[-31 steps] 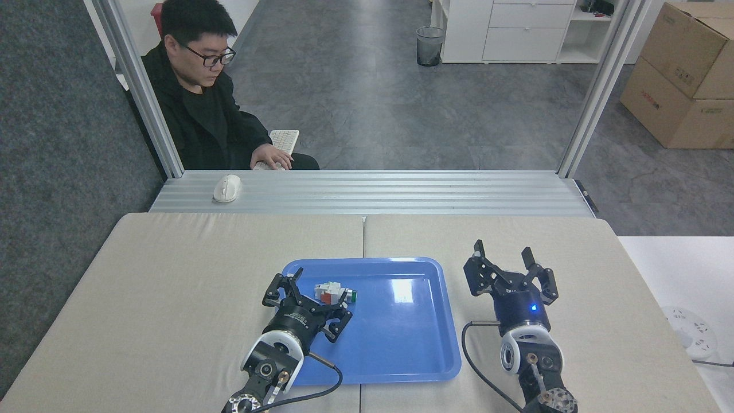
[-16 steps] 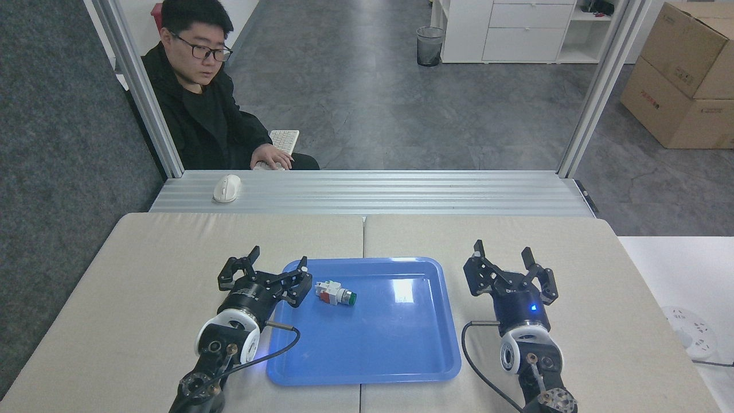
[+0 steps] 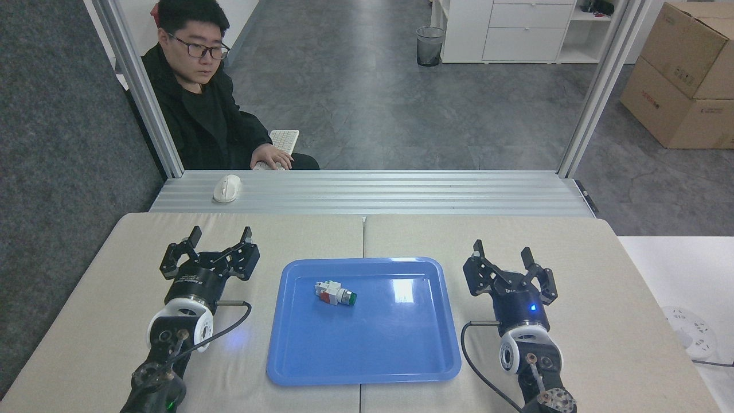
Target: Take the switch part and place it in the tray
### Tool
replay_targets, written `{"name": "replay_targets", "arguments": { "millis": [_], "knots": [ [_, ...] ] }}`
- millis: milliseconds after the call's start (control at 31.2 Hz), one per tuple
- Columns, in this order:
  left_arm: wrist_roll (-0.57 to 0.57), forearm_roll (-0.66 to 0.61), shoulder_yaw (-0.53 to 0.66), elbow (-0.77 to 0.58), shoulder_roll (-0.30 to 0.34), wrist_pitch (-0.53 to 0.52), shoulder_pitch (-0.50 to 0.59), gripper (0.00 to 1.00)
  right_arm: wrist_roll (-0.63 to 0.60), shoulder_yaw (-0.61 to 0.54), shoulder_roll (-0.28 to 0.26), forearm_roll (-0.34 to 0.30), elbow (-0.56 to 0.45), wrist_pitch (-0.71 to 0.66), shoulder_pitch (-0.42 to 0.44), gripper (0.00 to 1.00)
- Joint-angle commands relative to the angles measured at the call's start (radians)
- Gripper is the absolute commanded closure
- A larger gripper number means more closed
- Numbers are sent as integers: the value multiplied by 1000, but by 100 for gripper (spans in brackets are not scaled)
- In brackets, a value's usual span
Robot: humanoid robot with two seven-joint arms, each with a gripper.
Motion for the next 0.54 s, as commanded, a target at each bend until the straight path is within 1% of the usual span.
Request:
{"name": "replay_targets", "arguments": {
  "millis": [0, 192, 417, 513],
  "knots": [
    [3, 19, 82, 3, 41, 5, -1, 0, 0, 0, 2, 0, -1, 0, 0, 0],
    [-12, 10, 65, -18, 32, 8, 11, 0, 0, 0, 2, 0, 1, 0, 0, 0],
    [-16, -25, 62, -44, -56, 16, 20, 0, 0, 0, 2, 0, 1, 0, 0, 0],
    [-13, -93, 61, -58, -83, 25, 35, 0, 0, 0, 2, 0, 1, 0, 0, 0]
  ]
}}
